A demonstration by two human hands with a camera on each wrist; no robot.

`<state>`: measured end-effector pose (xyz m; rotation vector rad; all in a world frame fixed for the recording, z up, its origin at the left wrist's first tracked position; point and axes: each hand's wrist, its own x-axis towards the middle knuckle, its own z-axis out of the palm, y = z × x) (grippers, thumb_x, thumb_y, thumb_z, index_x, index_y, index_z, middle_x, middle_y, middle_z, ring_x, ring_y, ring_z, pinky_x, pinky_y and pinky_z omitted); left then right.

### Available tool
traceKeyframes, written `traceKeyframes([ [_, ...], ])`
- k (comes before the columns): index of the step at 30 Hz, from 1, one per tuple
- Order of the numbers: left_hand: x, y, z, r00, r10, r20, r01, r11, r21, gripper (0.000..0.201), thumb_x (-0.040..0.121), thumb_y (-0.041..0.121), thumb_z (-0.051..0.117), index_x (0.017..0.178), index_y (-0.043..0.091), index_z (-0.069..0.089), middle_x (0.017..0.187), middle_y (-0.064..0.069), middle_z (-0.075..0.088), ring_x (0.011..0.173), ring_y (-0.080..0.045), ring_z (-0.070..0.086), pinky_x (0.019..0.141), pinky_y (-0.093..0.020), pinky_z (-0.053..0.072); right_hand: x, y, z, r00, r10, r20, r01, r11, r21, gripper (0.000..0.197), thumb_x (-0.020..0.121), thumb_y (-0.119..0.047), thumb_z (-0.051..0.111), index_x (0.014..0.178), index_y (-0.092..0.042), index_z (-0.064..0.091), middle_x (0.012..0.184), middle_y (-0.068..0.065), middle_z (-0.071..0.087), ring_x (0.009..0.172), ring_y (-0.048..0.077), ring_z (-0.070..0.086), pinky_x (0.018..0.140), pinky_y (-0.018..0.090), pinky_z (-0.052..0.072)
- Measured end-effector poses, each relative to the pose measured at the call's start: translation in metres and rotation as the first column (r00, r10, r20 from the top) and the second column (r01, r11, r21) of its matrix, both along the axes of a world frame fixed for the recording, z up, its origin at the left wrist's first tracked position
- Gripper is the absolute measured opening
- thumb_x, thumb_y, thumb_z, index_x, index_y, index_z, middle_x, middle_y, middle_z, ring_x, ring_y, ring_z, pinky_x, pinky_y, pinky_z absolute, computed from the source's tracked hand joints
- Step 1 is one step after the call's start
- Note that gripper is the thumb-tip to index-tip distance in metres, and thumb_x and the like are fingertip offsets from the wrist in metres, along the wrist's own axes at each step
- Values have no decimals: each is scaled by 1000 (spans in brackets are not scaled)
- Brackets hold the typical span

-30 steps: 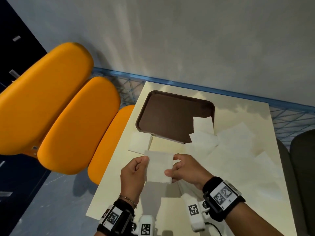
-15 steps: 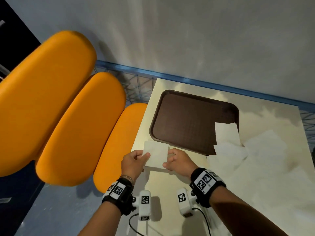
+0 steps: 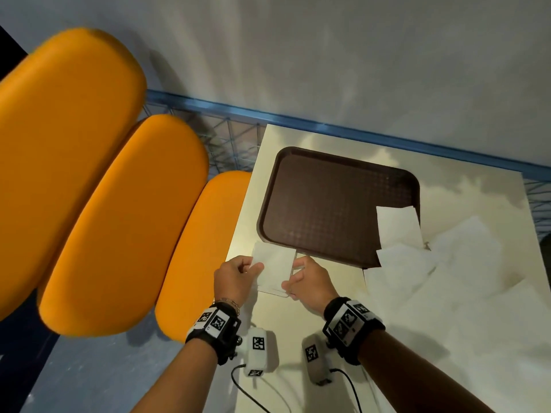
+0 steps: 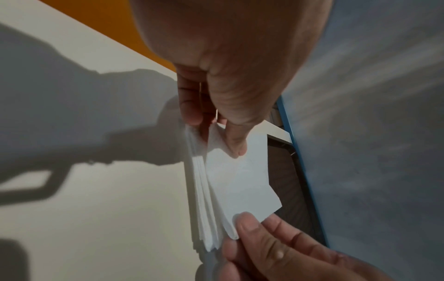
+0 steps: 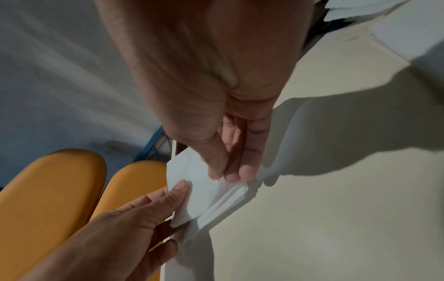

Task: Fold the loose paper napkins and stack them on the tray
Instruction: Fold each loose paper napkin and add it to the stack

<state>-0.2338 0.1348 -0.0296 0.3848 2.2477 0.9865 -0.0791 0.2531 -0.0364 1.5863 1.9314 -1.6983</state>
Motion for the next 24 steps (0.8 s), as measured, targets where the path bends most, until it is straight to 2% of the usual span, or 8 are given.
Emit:
traceKeyframes([
  [5, 2, 0, -1, 999, 26, -25, -27, 998, -53, 14, 85, 29, 86, 92, 23, 76, 83, 6, 72, 76, -10, 65, 66, -19, 47, 0, -2, 5, 999, 25, 40, -26, 1000, 13, 52, 63, -31, 83, 107, -37, 55, 80, -6, 79, 79, 18, 78, 84, 44, 65],
  [10, 8, -3, 0, 997, 45, -67, -51, 994, -100, 18, 84, 31, 86, 95, 28, 73, 86, 6, 71, 84, -17, 69, 64, -23, 48, 6, -5, 1, 998, 54, 43, -56, 997, 59, 62, 62, -44, 82, 116, -39, 52, 83, -7, 79, 83, 16, 77, 81, 41, 66],
  [12, 9, -3, 2, 991, 42, -127, -57, 992, -115, 26, 83, 34, 87, 101, 30, 69, 95, 7, 67, 88, -18, 67, 69, -29, 53, 14, -4, 4, 998, 50, 39, -53, 995, 87, 66, 65, -47, 85, 122, -38, 53, 84, -10, 78, 85, 11, 75, 85, 37, 64],
  [14, 14, -1, 7, 979, 22, -204, -51, 989, -138, 35, 82, 37, 87, 109, 31, 65, 108, 10, 58, 93, -16, 62, 75, -32, 55, 35, 1, 11, 998, 50, 47, -56, 989, 140, 61, 72, -49, 86, 123, -35, 57, 86, -16, 75, 92, 6, 72, 93, 33, 59],
  [16, 26, 4, 17, 964, -11, -267, -26, 990, -136, 37, 83, 39, 84, 112, 31, 62, 112, 11, 50, 96, -13, 58, 75, -32, 53, 65, 9, 18, 998, 27, 51, -35, 985, 167, 54, 76, -46, 84, 122, -34, 60, 88, -19, 75, 96, 5, 71, 96, 31, 56],
  [18, 44, 12, 29, 956, -87, -281, 61, 993, -100, 30, 87, 39, 81, 110, 32, 63, 112, 11, 52, 95, -12, 59, 77, -33, 54, 101, 16, 26, 998, -45, 41, 37, 985, 171, 47, 78, -38, 85, 119, -34, 62, 89, -15, 77, 94, 4, 71, 93, 27, 56],
  [21, 83, 34, 35, 930, -283, -236, 280, 959, -46, 20, 91, 38, 75, 108, 31, 67, 109, 11, 58, 94, -12, 61, 79, -30, 50, 164, 20, 40, 983, -183, 2, 179, 965, 193, 37, 81, -23, 85, 113, -27, 67, 85, -10, 78, 78, -2, 70, 76, 14, 54],
  [24, 125, 72, 38, 840, -501, -209, 507, 861, -25, 23, 95, 38, 68, 116, 29, 69, 121, 9, 62, 101, -15, 65, 86, -31, 52, 224, 16, 57, 960, -280, 6, 275, 946, 174, 32, 80, -21, 79, 111, -25, 69, 84, -9, 79, 79, 9, 73, 77, 27, 61],
])
